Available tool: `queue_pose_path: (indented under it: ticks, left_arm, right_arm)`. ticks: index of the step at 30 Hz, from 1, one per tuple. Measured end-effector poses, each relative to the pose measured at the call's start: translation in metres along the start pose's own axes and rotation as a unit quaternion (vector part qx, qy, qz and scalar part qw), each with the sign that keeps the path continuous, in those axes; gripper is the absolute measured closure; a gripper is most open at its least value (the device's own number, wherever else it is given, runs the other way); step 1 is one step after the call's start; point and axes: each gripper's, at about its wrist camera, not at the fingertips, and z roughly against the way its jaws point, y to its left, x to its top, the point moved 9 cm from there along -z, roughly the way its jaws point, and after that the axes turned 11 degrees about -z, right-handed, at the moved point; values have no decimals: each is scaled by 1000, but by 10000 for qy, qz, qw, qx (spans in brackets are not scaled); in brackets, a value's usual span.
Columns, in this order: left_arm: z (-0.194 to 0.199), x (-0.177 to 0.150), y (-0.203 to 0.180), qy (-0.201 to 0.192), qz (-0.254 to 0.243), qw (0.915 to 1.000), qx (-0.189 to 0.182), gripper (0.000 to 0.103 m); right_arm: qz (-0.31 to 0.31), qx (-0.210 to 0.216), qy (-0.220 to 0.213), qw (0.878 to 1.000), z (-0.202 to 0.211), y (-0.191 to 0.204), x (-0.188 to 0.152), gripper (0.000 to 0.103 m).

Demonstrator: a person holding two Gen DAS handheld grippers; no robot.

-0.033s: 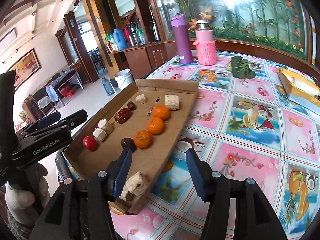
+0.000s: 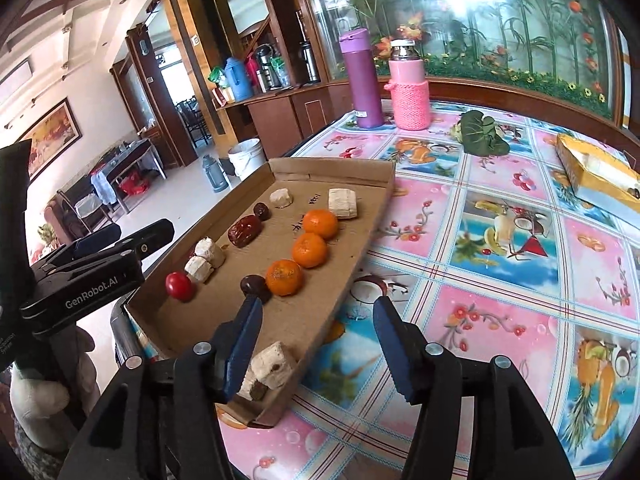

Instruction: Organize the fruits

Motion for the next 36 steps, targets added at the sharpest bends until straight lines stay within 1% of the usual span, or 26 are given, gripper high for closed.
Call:
queue_pose_path:
  ticks: [5,8,12,22,36]
  left_arm:
    - [-1,0,-5,52,-50,10000,-32,17]
    - [-2,1,-8,67,-76,9999,-58,17]
    - [-3,1,-12,76,-106,9999,-88,16]
    - [-3,1,-14,48,-88,9999,-128,16]
    - [-1,1,-15,0,5,9999,-100,16]
  right_arm:
    - [12,-53,-4,10000,1,-3,-4,36]
    - [56,-93,-30,9999,1,-2,-6,33]
    - [52,-122,-54,9999,1,-4,-6,30]
    - [10,-204,-16,9998,-3,-7,-7,28]
    - [-17,-279,-70,9996,-2,-10,-9,23]
